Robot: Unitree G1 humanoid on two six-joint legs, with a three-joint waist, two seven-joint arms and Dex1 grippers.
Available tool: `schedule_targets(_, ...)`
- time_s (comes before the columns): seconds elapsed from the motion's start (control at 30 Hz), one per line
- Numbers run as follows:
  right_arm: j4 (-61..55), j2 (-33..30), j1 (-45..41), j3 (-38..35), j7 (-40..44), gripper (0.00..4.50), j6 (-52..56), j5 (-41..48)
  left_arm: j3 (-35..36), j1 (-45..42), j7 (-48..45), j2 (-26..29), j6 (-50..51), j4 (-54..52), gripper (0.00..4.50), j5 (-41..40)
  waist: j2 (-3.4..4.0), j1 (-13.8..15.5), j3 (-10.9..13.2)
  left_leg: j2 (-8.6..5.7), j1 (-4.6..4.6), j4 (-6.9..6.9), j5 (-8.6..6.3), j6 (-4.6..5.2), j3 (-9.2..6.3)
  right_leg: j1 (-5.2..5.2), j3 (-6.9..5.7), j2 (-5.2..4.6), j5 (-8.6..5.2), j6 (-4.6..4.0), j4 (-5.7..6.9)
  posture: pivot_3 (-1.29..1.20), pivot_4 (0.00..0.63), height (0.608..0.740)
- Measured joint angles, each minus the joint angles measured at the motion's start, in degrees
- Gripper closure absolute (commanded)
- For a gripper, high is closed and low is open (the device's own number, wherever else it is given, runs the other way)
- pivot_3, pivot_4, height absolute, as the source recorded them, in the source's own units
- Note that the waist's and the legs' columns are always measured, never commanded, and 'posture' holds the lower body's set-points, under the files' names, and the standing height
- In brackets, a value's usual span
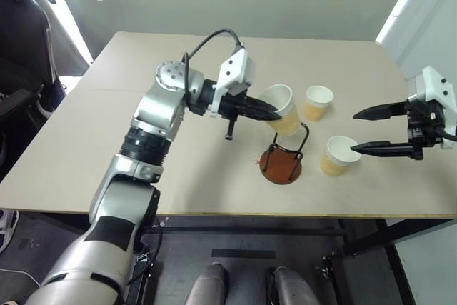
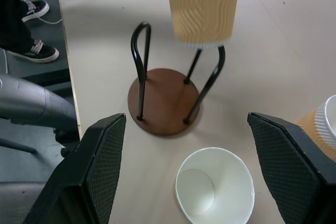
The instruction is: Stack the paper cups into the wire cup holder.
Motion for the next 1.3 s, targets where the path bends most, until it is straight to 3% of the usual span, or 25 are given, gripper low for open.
schedule_targets(0.67,-1.8,-0.1,0.1,-1.6,-0.4,0.73,1.6,1.1,0.2,-4.6,-1.4,0.5,-0.1,0.0,4.48,0.0,0.0,0.0,0.0,0.0,-0.04,0.36,-0.16,0.24,0.03,0.12,0.01,0.0,-0.01,0.09,0.0,0.0,0.15,0.74)
schedule_targets(1.3,-3.0,-0.2,0.9,-2.5,-1.0,0.73,2.2,1.3,-0.1,-2.9,-2.4,-1.9,0.0,-0.1,4.48,0.0,0.0,0.1,0.0,0.0,-0.09,0.56,-0.2,0.3,0.03,0.16,0.01,0.0,0.02,0.16,0.0,0.0,0.15,0.74)
